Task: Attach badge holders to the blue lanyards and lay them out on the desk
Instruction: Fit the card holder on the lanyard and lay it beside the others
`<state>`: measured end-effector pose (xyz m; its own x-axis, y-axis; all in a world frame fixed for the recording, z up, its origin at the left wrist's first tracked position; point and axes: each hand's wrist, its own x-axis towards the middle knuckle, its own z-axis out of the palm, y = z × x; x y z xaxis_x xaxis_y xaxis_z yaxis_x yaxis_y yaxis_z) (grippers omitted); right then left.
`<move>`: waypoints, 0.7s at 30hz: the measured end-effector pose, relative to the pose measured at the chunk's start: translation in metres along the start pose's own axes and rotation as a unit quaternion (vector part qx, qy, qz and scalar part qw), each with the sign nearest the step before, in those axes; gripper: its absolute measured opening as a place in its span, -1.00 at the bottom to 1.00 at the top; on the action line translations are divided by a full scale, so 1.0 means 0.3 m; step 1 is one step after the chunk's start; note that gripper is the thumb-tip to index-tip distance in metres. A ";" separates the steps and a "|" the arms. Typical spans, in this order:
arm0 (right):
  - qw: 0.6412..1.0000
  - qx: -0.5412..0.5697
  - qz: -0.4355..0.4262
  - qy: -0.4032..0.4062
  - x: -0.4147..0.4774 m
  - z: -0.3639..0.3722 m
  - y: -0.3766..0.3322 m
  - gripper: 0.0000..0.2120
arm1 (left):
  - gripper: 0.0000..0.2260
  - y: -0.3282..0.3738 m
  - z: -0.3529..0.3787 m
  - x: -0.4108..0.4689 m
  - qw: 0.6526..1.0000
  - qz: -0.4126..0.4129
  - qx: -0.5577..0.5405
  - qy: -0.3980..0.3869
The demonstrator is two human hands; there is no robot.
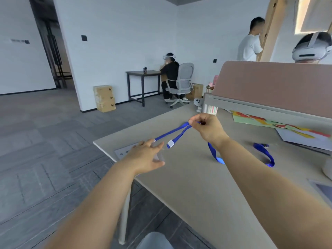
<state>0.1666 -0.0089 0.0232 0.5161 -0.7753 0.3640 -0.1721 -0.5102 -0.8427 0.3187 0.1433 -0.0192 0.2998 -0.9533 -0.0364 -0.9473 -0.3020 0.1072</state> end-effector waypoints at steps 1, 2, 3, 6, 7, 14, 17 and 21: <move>1.000 -0.004 -0.001 0.006 0.015 0.024 0.005 -0.92 | -0.38 -0.015 0.007 0.001 1.000 -0.006 -0.003 -0.007; 1.000 -0.008 0.000 0.009 0.030 0.044 0.011 -0.91 | -0.38 -0.028 0.013 0.003 1.000 -0.012 -0.005 -0.012; 1.000 -0.012 0.002 0.011 0.043 0.061 0.018 -0.90 | -0.38 -0.039 0.018 0.008 1.000 -0.017 -0.005 -0.017; 1.000 -0.018 0.009 0.016 0.080 0.101 0.047 -0.88 | -0.38 -0.055 0.031 0.036 0.999 -0.026 -0.001 -0.028; 1.000 -0.019 0.011 0.019 0.091 0.110 0.058 -0.88 | -0.38 -0.054 0.033 0.049 0.999 -0.024 -0.003 -0.031; 0.999 -0.024 0.033 0.021 0.179 0.136 0.155 -0.87 | -0.42 -0.071 0.105 0.169 0.998 -0.002 -0.011 -0.060; 0.999 -0.019 0.045 0.008 0.201 0.152 0.193 -0.89 | -0.46 -0.085 0.137 0.183 0.997 -0.008 -0.010 -0.074; 0.999 0.005 0.046 -0.002 0.197 0.164 0.216 -0.90 | -0.52 -0.064 0.141 0.195 0.999 -0.008 -0.032 0.025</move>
<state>0.2271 -0.0695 -0.0294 0.5011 -0.8176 0.2835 -0.2109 -0.4331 -0.8763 0.3496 0.0934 -0.0653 0.3209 -0.9471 0.0116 -0.9340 -0.3144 0.1695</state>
